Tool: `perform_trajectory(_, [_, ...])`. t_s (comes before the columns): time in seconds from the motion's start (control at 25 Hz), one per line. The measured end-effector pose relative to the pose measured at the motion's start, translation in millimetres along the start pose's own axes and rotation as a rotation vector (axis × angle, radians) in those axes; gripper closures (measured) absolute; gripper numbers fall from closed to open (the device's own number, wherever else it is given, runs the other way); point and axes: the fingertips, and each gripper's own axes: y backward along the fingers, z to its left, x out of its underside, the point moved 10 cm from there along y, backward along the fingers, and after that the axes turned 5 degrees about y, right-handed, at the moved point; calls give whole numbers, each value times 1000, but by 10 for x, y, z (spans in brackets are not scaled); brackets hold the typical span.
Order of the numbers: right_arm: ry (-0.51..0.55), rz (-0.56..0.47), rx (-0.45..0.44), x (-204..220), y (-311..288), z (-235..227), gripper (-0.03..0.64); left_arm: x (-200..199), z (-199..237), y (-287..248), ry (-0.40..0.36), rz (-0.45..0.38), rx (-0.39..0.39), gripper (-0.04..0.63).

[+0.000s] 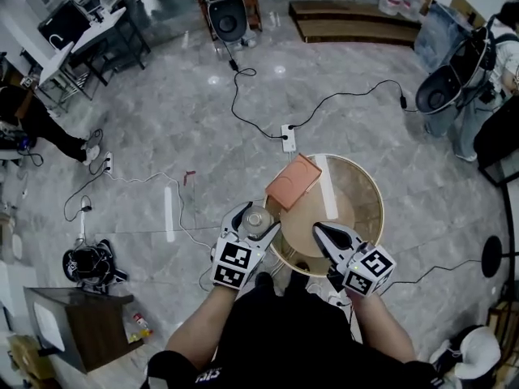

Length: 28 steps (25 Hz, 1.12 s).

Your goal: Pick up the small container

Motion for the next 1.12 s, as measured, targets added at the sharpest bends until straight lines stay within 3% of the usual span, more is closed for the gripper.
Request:
perform_trajectory(0.36, [152,-9,21,-413,162,261,604,-144,-37,402,6,-30,-34,256])
perform_trajectory(0.72, [175,-82,52,-599,301,392,604,-350,-34,708,-6,-83,-20,255])
perform_trajectory(1.12, [261,-95,12,-870,404,528,604,-682,-173,889,-28,-154,-23,256])
